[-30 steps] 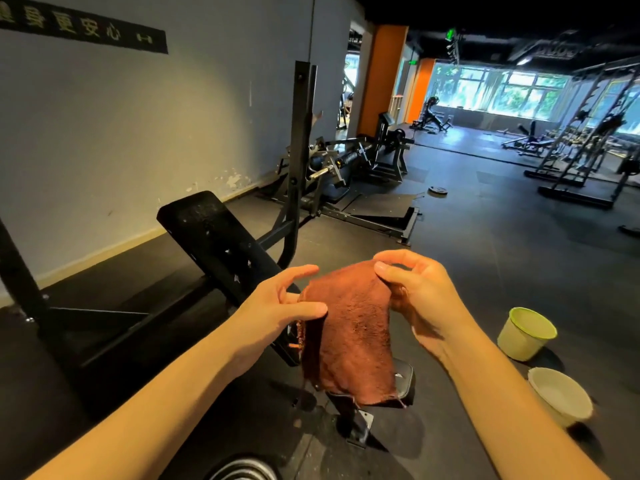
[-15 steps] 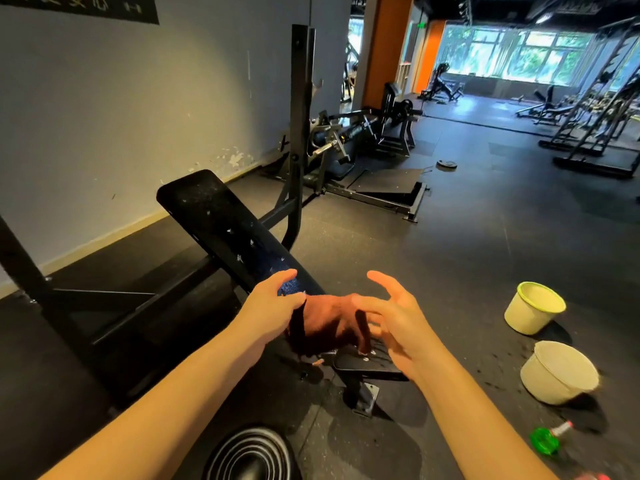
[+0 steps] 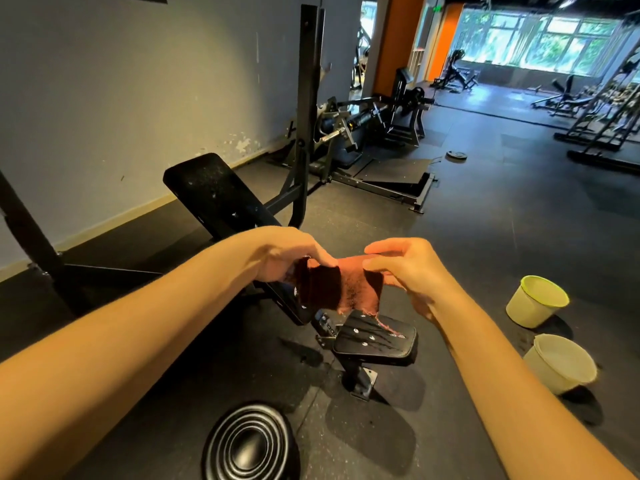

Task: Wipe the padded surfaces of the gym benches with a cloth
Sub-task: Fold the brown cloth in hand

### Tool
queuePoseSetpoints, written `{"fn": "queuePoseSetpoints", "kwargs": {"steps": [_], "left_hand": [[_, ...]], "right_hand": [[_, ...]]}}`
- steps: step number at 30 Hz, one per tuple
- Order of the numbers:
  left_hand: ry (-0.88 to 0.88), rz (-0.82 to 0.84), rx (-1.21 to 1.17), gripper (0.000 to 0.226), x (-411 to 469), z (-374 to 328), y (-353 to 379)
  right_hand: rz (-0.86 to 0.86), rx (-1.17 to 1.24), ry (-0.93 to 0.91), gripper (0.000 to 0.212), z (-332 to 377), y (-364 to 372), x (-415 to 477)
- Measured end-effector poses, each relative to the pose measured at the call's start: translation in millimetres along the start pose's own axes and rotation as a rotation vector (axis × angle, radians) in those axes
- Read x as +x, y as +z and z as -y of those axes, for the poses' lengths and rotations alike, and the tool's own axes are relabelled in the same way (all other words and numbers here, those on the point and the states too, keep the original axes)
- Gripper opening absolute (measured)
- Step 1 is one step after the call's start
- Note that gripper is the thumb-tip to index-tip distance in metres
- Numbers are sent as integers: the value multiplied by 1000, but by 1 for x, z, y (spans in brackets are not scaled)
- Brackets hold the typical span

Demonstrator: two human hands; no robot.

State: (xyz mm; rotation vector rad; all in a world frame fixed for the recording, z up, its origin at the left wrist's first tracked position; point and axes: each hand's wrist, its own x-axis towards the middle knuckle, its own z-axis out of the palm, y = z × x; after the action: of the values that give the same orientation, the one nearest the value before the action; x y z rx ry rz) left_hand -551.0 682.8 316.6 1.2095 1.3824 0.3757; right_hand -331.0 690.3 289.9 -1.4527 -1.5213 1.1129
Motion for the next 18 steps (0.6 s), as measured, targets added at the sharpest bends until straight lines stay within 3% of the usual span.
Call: {"fn": "queuePoseSetpoints", "kwargs": {"steps": [3,9,15,18], "left_hand": [[16,-50,141,42,2,-15,1],[90,-163,343,20,5,-35,-7],[248,-136,494,33,-9,-55,-18],[329,-2,494,26,-20,-58,-26]], "right_hand": [[44,-176,-50,34,8,-6,6],[138,-333,-95,20,33,-25,10],[307,-378,-87,14,66,-49,6],[324,-435,-82,10,72,-58,6]]}}
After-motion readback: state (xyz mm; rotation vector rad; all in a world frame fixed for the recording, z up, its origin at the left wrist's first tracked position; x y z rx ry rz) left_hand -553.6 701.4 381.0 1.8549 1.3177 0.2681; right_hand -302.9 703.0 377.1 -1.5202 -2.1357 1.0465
